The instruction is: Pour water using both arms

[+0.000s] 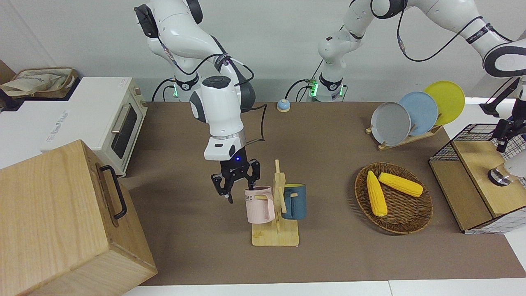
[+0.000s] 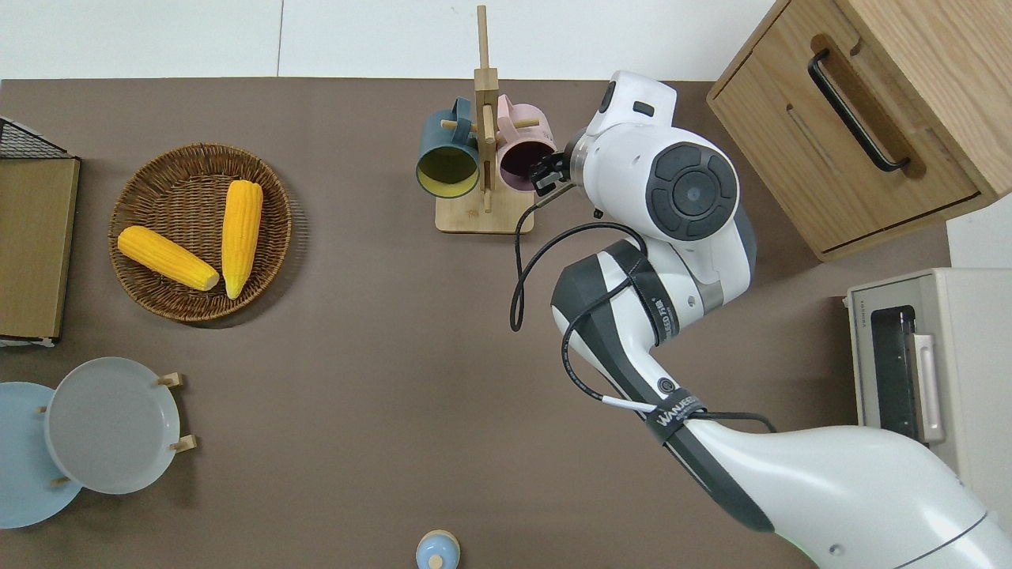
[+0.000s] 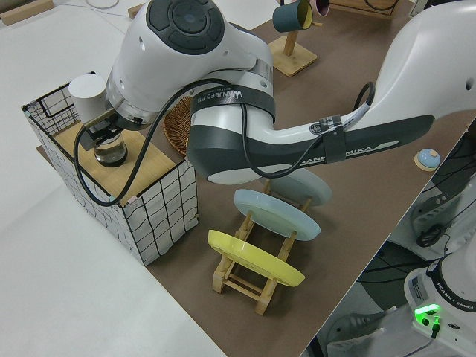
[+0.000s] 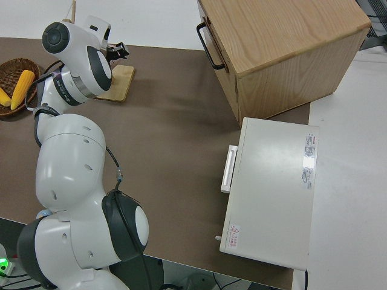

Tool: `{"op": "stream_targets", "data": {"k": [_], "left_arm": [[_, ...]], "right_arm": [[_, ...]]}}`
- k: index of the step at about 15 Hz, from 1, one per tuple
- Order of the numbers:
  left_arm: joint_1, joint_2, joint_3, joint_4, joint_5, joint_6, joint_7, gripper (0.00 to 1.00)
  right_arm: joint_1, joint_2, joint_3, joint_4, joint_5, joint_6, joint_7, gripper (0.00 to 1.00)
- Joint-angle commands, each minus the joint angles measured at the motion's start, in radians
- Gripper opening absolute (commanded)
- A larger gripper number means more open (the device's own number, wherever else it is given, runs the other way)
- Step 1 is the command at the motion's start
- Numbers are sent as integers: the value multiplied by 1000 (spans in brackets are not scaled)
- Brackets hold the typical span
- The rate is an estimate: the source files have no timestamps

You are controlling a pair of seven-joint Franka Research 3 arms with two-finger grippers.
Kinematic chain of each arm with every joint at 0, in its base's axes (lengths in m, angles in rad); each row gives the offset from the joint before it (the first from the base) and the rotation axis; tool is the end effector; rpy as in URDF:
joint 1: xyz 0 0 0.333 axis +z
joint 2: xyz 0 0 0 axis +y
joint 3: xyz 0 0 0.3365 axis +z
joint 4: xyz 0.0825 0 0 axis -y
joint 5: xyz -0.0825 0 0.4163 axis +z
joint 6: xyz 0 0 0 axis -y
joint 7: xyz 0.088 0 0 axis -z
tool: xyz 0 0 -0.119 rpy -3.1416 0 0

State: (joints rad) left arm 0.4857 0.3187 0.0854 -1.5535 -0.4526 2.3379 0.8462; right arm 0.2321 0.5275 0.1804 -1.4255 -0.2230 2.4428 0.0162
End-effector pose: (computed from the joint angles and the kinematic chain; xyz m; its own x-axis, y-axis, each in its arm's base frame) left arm 0.6314 0.3832 0.5179 0.8311 -0.0485 0.5540 -0.0369 -0.9988 -0.0321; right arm 0.7364 0.2881 0.4451 0.7662 0.4336 0.4743 0.4375 -0.8926 0.1092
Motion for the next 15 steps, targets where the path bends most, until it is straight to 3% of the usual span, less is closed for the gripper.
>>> {"op": "stream_targets", "data": {"k": [1,7,11,15], "left_arm": [[7,23,-12,1,-31,67,42,1000],[4,59,-15,16,-138,104,157,995],[1,72,-15,42,-147,104,183,964],[-4,82,-24,46,-164,126,174,632]], "right_arm": [[0,28,7,31,-21,15,18,450],[3,32,7,43,-21,15,47,184],[4,32,5,43,-22,13,76,31],[4,31,5,43,-22,13,88,0]]}}
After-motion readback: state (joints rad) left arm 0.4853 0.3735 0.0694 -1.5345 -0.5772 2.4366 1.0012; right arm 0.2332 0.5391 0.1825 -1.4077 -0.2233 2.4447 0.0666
